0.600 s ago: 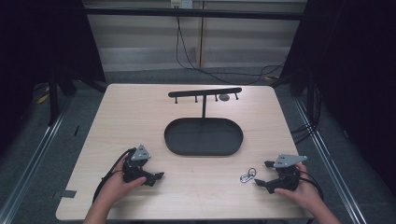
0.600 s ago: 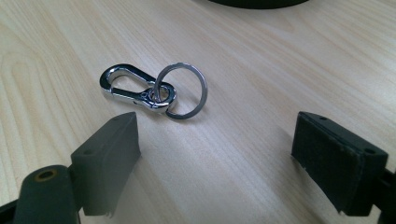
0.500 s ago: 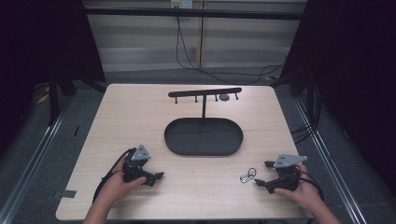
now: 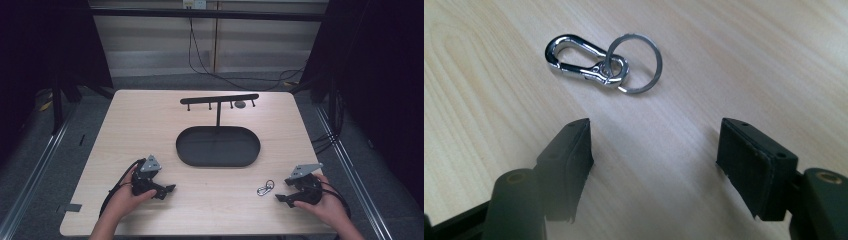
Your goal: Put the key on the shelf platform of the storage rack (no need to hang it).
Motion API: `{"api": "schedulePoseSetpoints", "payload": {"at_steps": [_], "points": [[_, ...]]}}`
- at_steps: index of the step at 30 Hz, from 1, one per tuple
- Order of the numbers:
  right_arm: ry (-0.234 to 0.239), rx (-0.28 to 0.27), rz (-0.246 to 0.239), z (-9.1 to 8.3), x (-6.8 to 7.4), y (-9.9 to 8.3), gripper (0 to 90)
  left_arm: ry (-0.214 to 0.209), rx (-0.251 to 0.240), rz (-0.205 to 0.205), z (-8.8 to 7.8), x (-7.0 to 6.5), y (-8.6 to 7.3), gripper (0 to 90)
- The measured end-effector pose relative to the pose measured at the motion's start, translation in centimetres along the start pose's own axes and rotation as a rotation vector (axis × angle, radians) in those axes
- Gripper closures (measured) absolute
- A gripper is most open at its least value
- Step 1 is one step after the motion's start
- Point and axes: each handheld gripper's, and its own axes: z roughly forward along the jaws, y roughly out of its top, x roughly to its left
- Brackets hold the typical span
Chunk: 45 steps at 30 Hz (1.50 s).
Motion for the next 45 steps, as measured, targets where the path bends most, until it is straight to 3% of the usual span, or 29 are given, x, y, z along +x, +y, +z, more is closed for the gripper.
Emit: {"api": "schedulePoseSetpoints", "payload": {"at_steps": [3, 4, 9, 23, 29, 34, 37, 45], "points": [[-0.002, 0.064, -0.003, -0.1, 0.3, 0.7, 32.0, 0.000, 0.000, 0.000, 0.0, 0.0, 0.0, 2.7], [0.005, 0.128, 0.001, -0.1, 0.6, 1.3, 32.3, 0.000, 0.000, 0.000, 0.0, 0.0, 0.0, 2.7], [0.019, 0.172, -0.015, 0.0, 1.0, 2.4, 34.1, 0.000, 0.000, 0.000, 0.0, 0.0, 0.0, 2.7], [0.025, 0.220, -0.062, 0.6, 1.5, 5.0, 38.6, 0.000, -0.001, 0.000, 0.0, 0.0, 0.0, 2.7], [0.042, 0.232, -0.104, 1.1, 1.3, 5.9, 35.8, 0.000, 0.000, 0.000, 0.0, 0.0, 0.0, 2.7], [0.059, 0.272, -0.181, 2.3, 2.0, 6.4, 33.4, 0.001, -0.001, -0.001, 0.0, 0.0, 0.0, 2.7], [0.066, 0.285, -0.192, 2.7, 2.2, 6.6, 33.6, 0.000, 0.000, 0.000, 0.0, 0.0, 0.0, 2.7], [0.110, 0.290, -0.237, 3.0, 2.5, 7.5, 46.5, 0.000, 0.000, 0.000, 0.0, 0.0, 0.0, 2.7]]}}
